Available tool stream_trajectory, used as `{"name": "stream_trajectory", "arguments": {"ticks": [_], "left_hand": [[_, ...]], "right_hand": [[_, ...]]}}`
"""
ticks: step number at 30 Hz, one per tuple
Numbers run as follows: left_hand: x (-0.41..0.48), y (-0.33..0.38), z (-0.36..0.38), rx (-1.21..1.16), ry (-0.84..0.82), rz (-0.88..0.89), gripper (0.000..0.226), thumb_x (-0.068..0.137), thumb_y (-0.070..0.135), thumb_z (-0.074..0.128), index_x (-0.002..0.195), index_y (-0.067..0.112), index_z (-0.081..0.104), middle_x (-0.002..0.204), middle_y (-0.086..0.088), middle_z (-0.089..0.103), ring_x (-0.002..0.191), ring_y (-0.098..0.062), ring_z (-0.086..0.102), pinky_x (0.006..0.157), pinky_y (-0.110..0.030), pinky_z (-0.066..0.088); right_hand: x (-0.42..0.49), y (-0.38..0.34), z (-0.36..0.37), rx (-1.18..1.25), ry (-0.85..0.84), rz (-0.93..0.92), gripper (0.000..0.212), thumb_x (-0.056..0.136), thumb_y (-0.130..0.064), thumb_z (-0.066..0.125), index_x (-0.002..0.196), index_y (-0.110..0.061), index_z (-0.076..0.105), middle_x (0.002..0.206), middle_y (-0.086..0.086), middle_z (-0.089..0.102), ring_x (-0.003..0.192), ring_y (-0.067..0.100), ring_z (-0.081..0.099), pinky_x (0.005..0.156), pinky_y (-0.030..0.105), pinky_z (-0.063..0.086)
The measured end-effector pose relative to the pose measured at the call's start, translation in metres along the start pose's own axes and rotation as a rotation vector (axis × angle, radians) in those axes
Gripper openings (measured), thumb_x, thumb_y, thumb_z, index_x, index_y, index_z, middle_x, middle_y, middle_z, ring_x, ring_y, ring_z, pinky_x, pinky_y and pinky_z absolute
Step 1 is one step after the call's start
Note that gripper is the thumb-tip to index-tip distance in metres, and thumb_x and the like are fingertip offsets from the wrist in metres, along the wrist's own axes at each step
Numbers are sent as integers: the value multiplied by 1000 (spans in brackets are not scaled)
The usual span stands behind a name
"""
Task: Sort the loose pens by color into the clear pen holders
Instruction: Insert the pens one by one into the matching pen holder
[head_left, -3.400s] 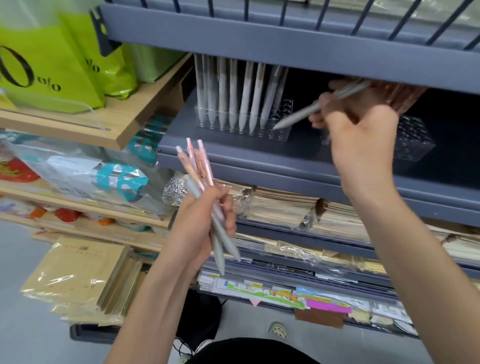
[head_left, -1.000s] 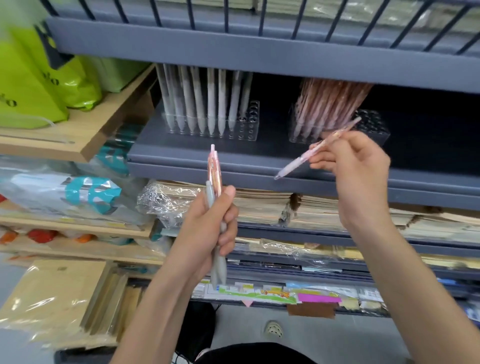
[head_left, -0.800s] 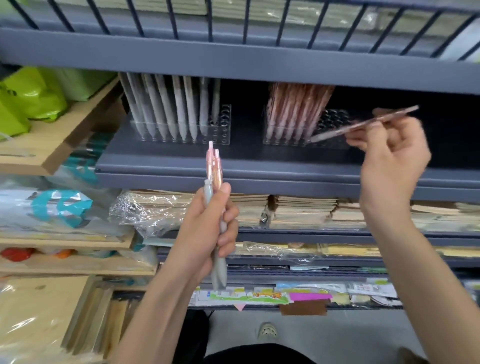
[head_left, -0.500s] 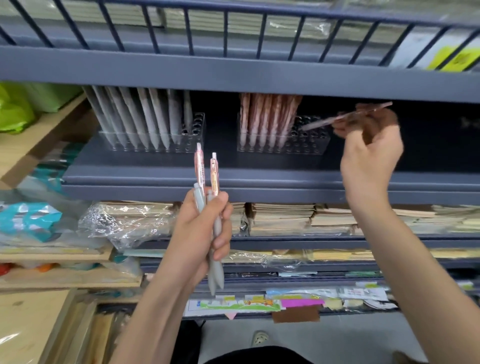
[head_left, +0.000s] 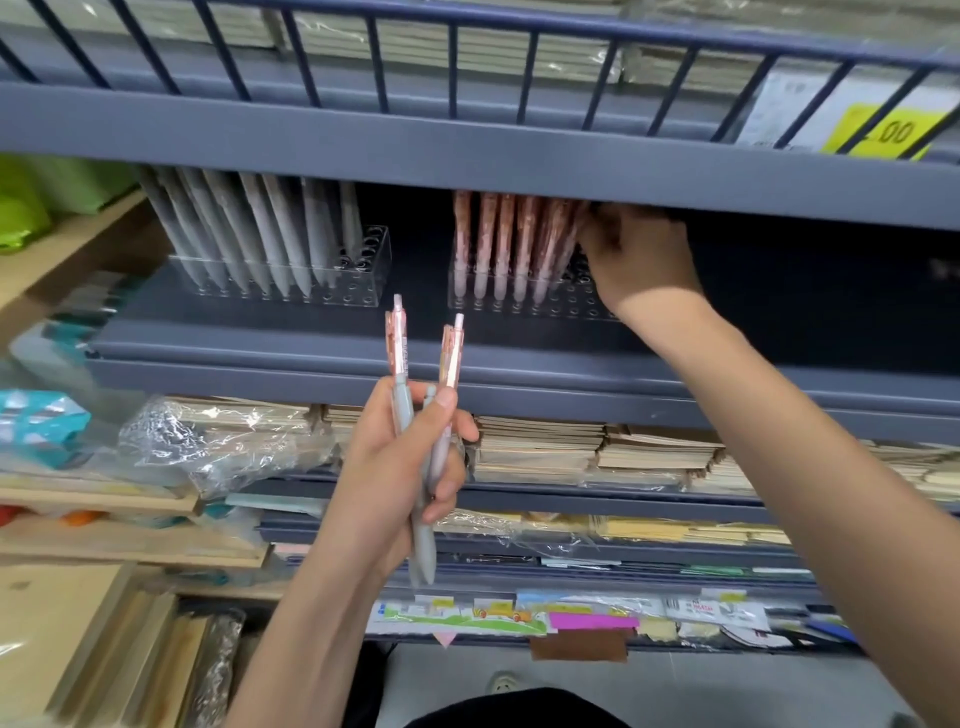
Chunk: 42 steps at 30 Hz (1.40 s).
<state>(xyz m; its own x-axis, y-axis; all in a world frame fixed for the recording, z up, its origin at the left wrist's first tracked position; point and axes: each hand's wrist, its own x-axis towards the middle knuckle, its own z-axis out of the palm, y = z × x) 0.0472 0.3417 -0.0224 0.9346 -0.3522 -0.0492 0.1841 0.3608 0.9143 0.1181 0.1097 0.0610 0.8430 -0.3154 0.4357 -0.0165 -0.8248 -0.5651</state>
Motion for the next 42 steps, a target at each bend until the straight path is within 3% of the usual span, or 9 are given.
{"name": "stream_trajectory", "arguments": {"ticks": [4, 13, 18, 24, 27, 32, 35, 39, 42], "left_hand": [[-1, -1, -2, 15, -5, -26, 14, 96, 28, 60, 86, 21, 53, 83, -7, 68, 38, -13, 41, 32, -19, 31], [-7, 3, -19, 32, -17, -75, 13, 101, 18, 53, 103, 6, 50, 81, -7, 67, 34, -11, 35, 32, -16, 27], [-14, 7, -30, 52, -32, -73, 10, 102, 17, 52, 100, 7, 51, 81, -7, 68, 35, -13, 37, 32, -18, 29], [-23, 15, -48, 18, -60, -106, 32, 100, 7, 44, 80, 17, 67, 80, -21, 59, 36, -15, 34, 32, -19, 28], [-25, 18, -50, 12, -86, -106, 31, 100, 5, 41, 85, 16, 65, 83, -19, 65, 35, -13, 34, 32, -18, 27], [-28, 20, -51, 67, -131, -93, 28, 102, 5, 42, 87, 17, 63, 91, -29, 67, 35, -15, 35, 35, -17, 28], [-28, 20, -50, 99, -153, -108, 12, 103, 6, 42, 98, 10, 52, 97, -23, 72, 34, -15, 37, 34, -18, 28], [-23, 18, -48, 121, -127, -134, 7, 105, 11, 41, 105, 10, 49, 97, -20, 74, 33, -16, 39, 32, -16, 28], [-17, 17, -49, 122, -69, -168, 11, 104, 13, 42, 110, 13, 52, 80, -13, 69, 32, -13, 33, 33, -15, 25]], "right_hand": [[4, -2, 4, -35, -22, 10, 32, 103, -29, 40, 120, -9, 58, 116, 15, 62, 108, 32, 58, 84, 27, 37], [1, -2, 10, -117, 13, 18, 30, 104, -18, 37, 124, -8, 57, 115, 20, 63, 104, 37, 57, 72, 20, 27], [-5, -8, 16, -170, 30, 22, 34, 105, -20, 35, 131, -7, 53, 117, 23, 63, 110, 41, 54, 87, 36, 40], [-33, -21, 15, 213, 292, 108, 18, 92, -18, 52, 101, -12, 66, 100, 6, 70, 92, 18, 66, 80, 27, 48], [-71, -42, 20, 269, 104, 81, 9, 86, -31, 61, 84, -31, 70, 75, -16, 69, 71, -6, 60, 70, 14, 47], [-114, -73, 38, 331, -374, 149, 30, 79, -54, 72, 73, -25, 73, 67, -3, 65, 61, 2, 55, 60, 19, 45], [-122, -79, 42, 425, -405, 248, 27, 77, -46, 78, 74, -19, 74, 62, -6, 62, 60, 3, 53, 64, 27, 48], [-118, -73, 31, 588, -389, 319, 15, 86, -35, 72, 83, -21, 74, 78, -6, 75, 68, 3, 67, 68, 26, 52], [-104, -61, 14, 728, -179, 290, 9, 92, -23, 66, 93, -16, 70, 82, 0, 76, 74, 14, 73, 66, 26, 57]]}}
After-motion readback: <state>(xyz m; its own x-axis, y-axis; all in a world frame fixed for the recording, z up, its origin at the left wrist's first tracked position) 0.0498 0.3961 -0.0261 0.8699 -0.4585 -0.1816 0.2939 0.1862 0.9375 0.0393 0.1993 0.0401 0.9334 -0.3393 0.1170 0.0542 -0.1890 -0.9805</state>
